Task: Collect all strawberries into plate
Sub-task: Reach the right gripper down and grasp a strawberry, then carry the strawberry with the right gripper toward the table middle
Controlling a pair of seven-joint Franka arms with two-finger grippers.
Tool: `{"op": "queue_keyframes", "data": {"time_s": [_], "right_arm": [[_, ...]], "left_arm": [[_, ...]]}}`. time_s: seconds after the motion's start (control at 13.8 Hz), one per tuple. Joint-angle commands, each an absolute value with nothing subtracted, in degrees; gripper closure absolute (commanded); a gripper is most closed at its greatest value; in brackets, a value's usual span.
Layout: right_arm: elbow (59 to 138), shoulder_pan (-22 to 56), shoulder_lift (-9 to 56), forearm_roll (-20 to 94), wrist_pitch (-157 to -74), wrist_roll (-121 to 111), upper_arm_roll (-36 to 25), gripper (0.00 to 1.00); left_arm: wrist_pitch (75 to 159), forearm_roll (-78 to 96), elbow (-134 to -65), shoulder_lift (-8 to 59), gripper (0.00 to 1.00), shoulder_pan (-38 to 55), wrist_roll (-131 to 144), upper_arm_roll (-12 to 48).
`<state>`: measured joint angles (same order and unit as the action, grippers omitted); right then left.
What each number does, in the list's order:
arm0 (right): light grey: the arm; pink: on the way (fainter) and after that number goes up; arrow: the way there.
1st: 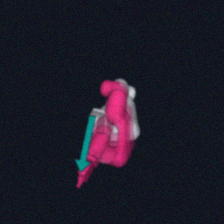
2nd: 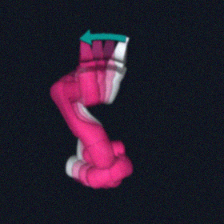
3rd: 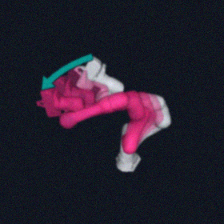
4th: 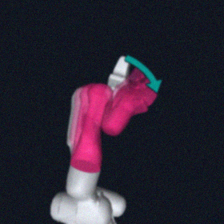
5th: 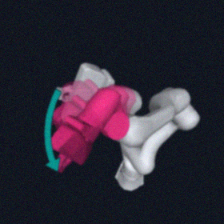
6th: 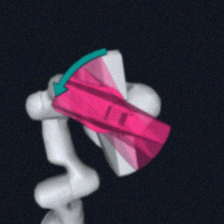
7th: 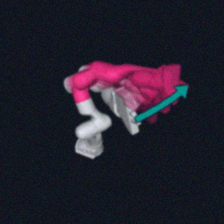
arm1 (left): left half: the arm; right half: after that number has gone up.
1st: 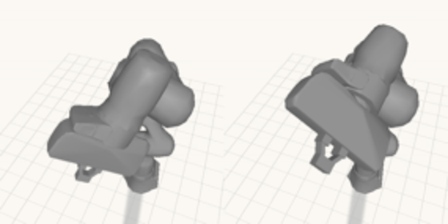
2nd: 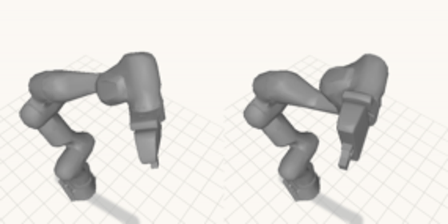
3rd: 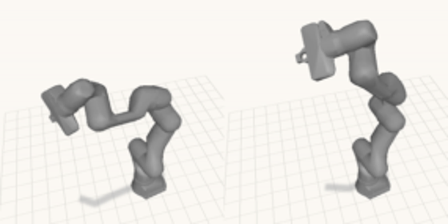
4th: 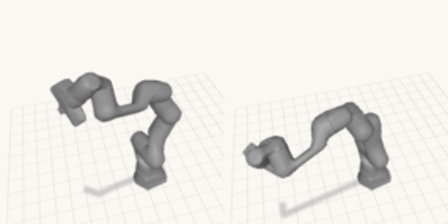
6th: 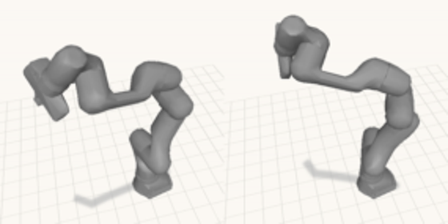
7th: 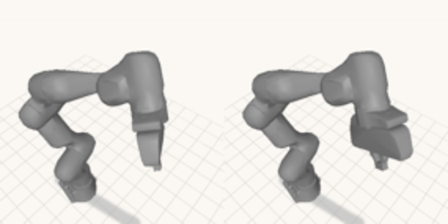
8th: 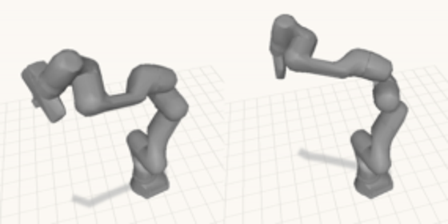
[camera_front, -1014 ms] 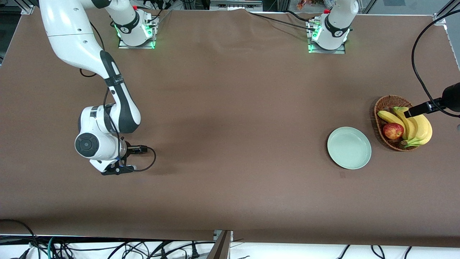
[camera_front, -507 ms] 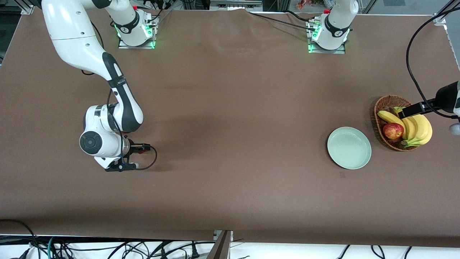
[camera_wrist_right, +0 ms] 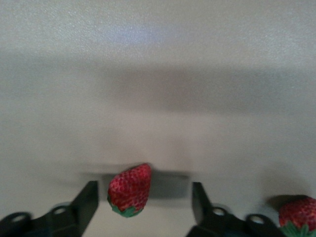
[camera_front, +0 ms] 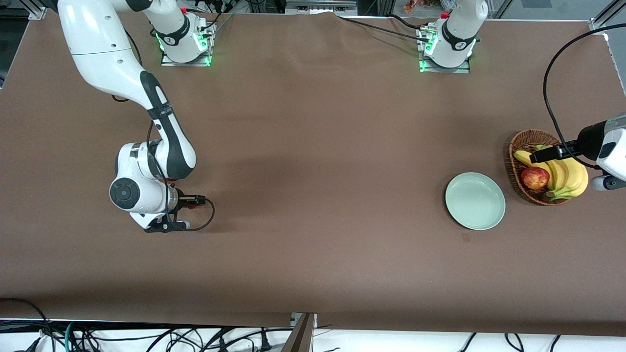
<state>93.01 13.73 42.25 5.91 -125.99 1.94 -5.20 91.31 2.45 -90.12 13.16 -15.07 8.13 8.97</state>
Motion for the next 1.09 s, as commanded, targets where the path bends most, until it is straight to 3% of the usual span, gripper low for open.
{"op": "queue_keyframes", "data": {"time_s": [0.0,0.14,0.51,0.8,1.01], "right_arm": [[94.22,13.89,41.66,7.03,-127.09,2.29,-5.19,0.77],[93.96,13.89,41.66,8.95,-126.83,2.29,-5.19,0.92],[90.54,16.86,41.48,11.77,-127.0,7.79,-5.1,0.92],[87.28,24.68,42.97,11.6,-128.66,25.09,-5.19,0.91],[87.28,30.74,43.77,11.69,-134.37,35.04,-5.1,0.91]], "left_arm": [[90.53,1.49,-90.18,12.92,0.0,-14.41,8.53,8.96],[90.53,1.58,-90.09,12.92,0.0,-14.41,8.53,8.96],[90.62,1.49,-89.91,13.01,0.0,-14.5,8.53,8.96],[90.62,1.49,-90.0,13.01,0.0,-14.5,8.53,8.96],[90.27,1.49,-90.17,13.01,0.0,-14.68,8.53,8.88]]}}
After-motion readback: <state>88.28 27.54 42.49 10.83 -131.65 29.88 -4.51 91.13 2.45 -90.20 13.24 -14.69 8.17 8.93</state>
